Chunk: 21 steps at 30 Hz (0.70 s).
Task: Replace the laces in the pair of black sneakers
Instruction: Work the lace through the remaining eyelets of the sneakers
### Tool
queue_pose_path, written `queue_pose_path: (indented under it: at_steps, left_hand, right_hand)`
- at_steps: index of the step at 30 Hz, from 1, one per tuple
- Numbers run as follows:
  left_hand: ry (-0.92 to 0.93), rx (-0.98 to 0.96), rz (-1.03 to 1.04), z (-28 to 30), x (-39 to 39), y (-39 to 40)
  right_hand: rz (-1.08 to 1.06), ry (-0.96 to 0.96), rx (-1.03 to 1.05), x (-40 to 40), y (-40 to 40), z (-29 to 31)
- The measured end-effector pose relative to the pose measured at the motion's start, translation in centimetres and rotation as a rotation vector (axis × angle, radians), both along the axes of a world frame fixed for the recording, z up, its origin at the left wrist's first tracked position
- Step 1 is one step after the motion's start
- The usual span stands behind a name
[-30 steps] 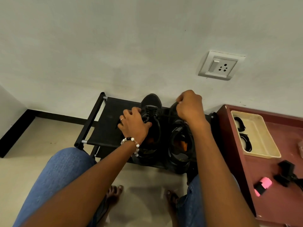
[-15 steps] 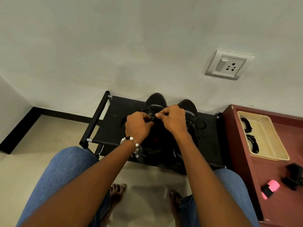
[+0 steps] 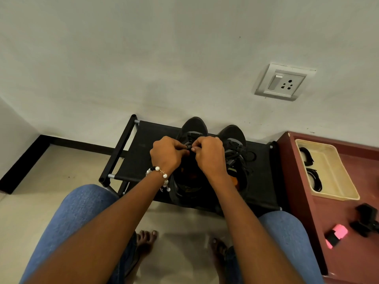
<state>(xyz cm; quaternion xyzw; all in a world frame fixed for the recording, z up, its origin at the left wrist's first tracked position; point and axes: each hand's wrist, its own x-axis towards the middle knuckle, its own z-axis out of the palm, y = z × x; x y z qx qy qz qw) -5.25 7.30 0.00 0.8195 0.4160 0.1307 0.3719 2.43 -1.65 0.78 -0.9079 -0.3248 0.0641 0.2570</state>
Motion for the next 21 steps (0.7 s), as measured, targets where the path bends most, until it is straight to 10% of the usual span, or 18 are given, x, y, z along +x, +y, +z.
queue_pose_path:
  at_steps: [21]
  left_hand:
    - [-0.035, -0.183, 0.014, -0.4, 0.2, 1.3]
  right_hand:
    - [-0.3, 0.186, 0.199, -2.1, 0.8, -2.2]
